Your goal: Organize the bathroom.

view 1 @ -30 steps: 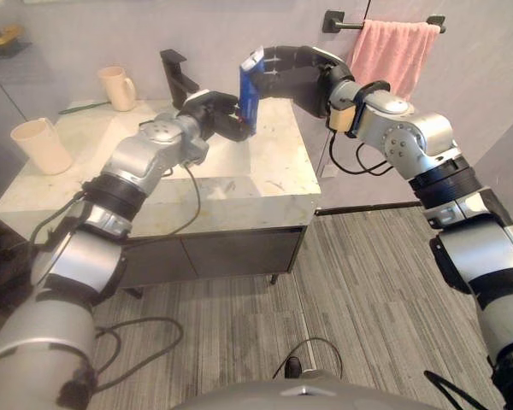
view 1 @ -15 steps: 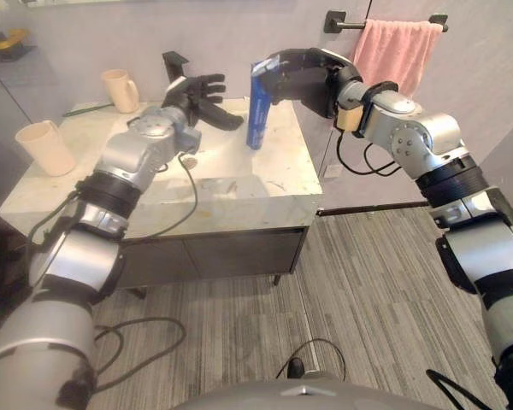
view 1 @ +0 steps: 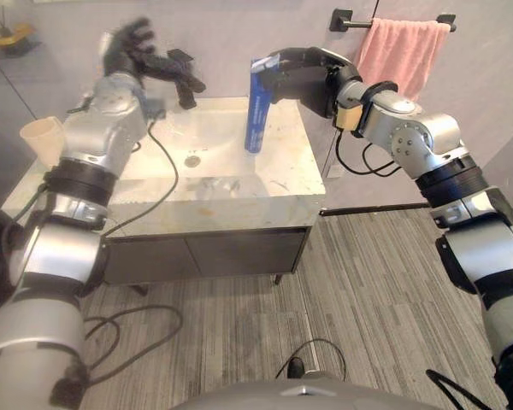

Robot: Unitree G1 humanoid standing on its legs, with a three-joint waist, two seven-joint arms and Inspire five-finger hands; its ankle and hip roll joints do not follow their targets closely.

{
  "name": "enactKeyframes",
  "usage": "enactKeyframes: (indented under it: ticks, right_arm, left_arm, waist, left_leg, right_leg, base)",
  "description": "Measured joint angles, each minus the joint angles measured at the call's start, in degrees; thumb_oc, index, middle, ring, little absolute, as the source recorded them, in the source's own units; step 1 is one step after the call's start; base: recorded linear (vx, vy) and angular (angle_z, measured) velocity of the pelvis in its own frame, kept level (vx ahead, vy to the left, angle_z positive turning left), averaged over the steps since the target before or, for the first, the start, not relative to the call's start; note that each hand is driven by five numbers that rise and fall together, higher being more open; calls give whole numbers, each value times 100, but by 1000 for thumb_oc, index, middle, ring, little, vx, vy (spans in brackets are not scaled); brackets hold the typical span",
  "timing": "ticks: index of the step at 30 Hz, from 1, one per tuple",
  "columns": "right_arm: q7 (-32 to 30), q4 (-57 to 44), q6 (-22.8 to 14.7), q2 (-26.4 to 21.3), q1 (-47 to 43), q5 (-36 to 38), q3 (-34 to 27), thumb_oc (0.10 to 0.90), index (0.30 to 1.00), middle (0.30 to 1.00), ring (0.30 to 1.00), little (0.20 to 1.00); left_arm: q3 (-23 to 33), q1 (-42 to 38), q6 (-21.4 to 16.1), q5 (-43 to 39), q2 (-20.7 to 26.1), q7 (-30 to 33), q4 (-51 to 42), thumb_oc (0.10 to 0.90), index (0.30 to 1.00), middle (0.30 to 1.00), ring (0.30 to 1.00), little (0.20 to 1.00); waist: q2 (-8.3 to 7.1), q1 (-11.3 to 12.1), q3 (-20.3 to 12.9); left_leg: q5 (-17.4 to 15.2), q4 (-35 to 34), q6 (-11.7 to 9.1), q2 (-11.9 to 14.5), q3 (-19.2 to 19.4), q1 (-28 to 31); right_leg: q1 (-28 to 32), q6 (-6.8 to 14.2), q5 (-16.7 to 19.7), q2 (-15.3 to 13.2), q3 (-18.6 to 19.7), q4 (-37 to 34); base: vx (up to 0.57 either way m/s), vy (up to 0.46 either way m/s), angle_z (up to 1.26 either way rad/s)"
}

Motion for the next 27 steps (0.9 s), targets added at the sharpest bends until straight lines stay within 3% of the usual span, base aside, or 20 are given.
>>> enactKeyframes:
  ticks: [5, 7, 10, 14, 16, 22, 23, 27]
  right_arm:
    - [-356, -567, 18, -126, 133, -2, -74, 400, 300, 300, 300, 300]
    - [-427, -1058, 52, -273, 352, 6, -202, 400, 300, 300, 300, 300]
    - [-547, -1725, 122, -487, 721, 33, -370, 400, 300, 300, 300, 300]
    - [-651, -1999, 292, -820, 1126, 233, -514, 400, 300, 300, 300, 300]
    - [-634, -1947, 340, -878, 1201, 266, -531, 400, 300, 300, 300, 300]
    - [-595, -1767, 339, -972, 1170, 477, -530, 400, 300, 300, 300, 300]
    - [-475, -1557, 336, -965, 976, 531, -345, 400, 300, 300, 300, 300]
    - [-381, -1273, 325, -969, 824, 551, -269, 400, 300, 300, 300, 300]
  left_arm:
    - [1405, 663, -520, 52, 48, 1531, -773, 800, 900, 900, 900, 900]
    - [2115, 1341, -657, 364, 44, 2248, -1156, 800, 900, 900, 900, 900]
    - [2965, 2689, -734, 603, 7, 2695, -1725, 800, 900, 900, 900, 900]
    - [3952, 4430, -794, 909, -333, 3137, -1285, 800, 900, 900, 900, 900]
    - [3998, 5350, -1129, 929, -443, 3096, -556, 800, 900, 900, 900, 900]
    - [4093, 5877, -1514, 861, -744, 2850, 1659, 800, 900, 900, 900, 900]
    - [3967, 6013, -1616, 904, -733, 2496, 2325, 800, 900, 900, 900, 900]
    - [3548, 6204, -867, 997, -706, 1368, 3127, 800, 900, 900, 900, 900]
  waist:
    - [-1, 169, 0]
    - [-14, 288, -8]
    - [-46, 372, -27]
    - [-231, 601, -144]
    - [-324, 666, -205]
    - [-392, 842, -251]
    - [-379, 836, -249]
    - [-339, 824, -256]
  left_leg:
    - [2, -1, 2, 15, -16, -10]
    - [2, -1, 3, 19, -33, -10]
    - [1, -5, 3, 17, -136, -63]
    - [2, -2, 3, 15, -238, -123]
    - [2, -3, 4, -10, -282, -156]
    - [-1, -5, 126, -87, -434, -288]
    - [-19, -6, 179, -117, -439, -291]
    - [-19, -5, 294, -190, -438, -381]
  right_leg:
    - [2, -3, -4, 13, -19, -9]
    - [2, -4, -5, 14, -26, -9]
    - [8, 7, -14, 5, -79, -10]
    - [-9, 22, -25, -8, -162, -14]
    - [-23, 55, -45, -41, -189, -17]
    - [-59, 123, -53, -140, -318, -18]
    - [-65, 142, -41, -196, -317, -18]
    - [-137, 179, -13, -234, -322, -17]
  base:
    - [-17, -20, 2]
    - [-11, -5, 2]
    - [-23, 0, 12]
    - [-44, 27, 13]
    - [-37, 72, 10]
    - [-32, 84, 12]
    - [-22, 78, 4]
    - [-29, 69, 4]
